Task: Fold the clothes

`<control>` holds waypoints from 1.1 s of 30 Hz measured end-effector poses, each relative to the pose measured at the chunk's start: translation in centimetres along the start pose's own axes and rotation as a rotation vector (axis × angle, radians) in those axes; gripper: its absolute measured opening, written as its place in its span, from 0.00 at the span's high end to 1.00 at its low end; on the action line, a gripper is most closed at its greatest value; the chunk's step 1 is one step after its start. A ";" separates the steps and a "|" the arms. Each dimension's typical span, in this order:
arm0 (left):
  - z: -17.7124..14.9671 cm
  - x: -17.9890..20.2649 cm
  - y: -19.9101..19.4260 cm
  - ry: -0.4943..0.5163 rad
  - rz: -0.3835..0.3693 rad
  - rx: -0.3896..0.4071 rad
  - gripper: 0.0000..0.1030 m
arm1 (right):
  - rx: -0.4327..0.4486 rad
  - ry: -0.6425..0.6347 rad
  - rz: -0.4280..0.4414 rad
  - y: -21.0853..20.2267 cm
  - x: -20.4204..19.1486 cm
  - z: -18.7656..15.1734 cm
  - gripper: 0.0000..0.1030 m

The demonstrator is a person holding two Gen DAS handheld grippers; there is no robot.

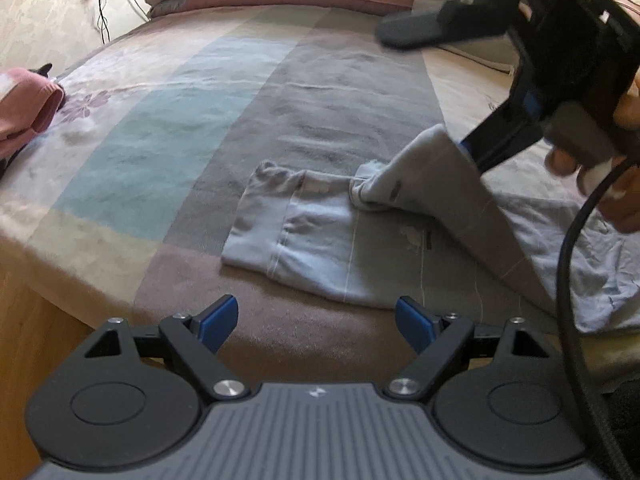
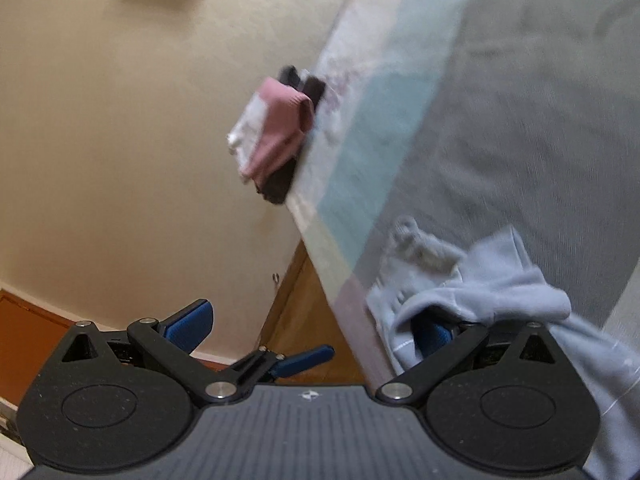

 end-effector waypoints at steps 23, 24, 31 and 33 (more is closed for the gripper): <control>6.5 1.9 -1.4 0.123 -0.100 0.096 0.10 | 0.386 -0.266 -0.854 -19.5 1.6 -9.8 0.00; 7.4 2.7 -1.0 0.152 -0.114 0.102 0.10 | 0.389 -0.264 -0.898 -20.2 2.2 -10.6 0.00; 9.5 7.4 4.3 0.336 -0.039 0.005 0.10 | 0.412 -0.217 -0.977 -21.4 4.8 -14.4 0.00; 9.3 7.4 5.0 0.356 0.027 -0.018 0.10 | 0.422 -0.209 -0.966 -21.4 4.9 -14.9 0.00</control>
Point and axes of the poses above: each gripper's, at about its wrist camera, not at the fingertips, and y roughly the way its jaws point, x to its right, z to its top, the point moved 1 cm from there along y, roughly the way its jaws point, and after that the axes turned 10 degrees about y, right-handed, at the moved point
